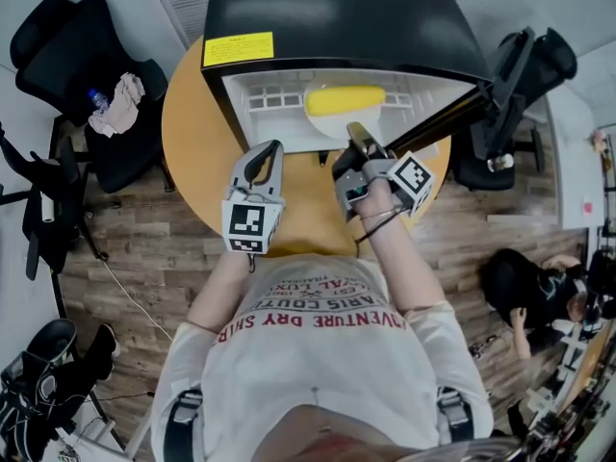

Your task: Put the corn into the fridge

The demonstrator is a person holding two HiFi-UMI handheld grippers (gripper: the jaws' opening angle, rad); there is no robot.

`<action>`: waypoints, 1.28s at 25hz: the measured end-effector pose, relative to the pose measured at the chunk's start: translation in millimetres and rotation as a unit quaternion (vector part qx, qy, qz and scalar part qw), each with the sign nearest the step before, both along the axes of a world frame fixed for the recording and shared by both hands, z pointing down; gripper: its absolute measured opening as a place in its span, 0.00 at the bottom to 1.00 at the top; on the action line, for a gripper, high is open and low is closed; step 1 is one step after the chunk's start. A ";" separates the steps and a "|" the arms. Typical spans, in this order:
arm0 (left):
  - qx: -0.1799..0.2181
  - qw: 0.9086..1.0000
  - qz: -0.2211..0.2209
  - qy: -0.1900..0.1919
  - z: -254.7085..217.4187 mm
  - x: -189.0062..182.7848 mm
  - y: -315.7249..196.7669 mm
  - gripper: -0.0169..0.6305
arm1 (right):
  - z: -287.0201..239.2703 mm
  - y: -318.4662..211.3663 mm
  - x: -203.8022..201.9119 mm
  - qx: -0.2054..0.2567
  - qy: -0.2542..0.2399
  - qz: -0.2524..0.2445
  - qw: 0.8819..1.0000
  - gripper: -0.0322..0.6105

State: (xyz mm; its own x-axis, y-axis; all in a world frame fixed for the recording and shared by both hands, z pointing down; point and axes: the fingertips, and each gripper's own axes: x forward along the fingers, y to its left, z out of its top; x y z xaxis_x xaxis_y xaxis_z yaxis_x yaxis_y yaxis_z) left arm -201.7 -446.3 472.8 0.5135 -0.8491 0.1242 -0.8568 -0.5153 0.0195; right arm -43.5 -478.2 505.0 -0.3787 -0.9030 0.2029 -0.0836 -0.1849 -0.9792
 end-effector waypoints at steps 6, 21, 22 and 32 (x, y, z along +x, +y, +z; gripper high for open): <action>-0.001 1.000 0.005 -0.001 1.7 -7.4 -14.6 0.07 | 5.3 -17.8 -13.4 -0.016 -0.015 0.005 1.000 0.12; -0.021 1.000 0.012 -0.008 18.3 0.3 -10.6 0.07 | 2.5 -35.4 -14.4 -0.021 -0.023 0.005 0.999 0.13; -0.021 1.000 0.015 -0.008 17.3 1.4 -10.0 0.07 | 2.2 -36.2 -14.7 -0.021 -0.023 0.006 1.000 0.13; -0.025 0.999 0.023 -0.007 21.8 8.9 -11.9 0.07 | 3.6 -40.4 -16.3 -0.007 -0.033 0.006 0.999 0.14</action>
State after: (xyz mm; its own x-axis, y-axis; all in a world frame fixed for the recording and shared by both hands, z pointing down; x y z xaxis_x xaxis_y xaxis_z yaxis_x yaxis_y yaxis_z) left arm -192.9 -458.3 494.6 0.5493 -0.8175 0.1732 -0.8328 -0.5525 0.0332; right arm -59.8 -518.6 508.7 -0.3817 -0.9044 0.1905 -0.0167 -0.1993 -0.9798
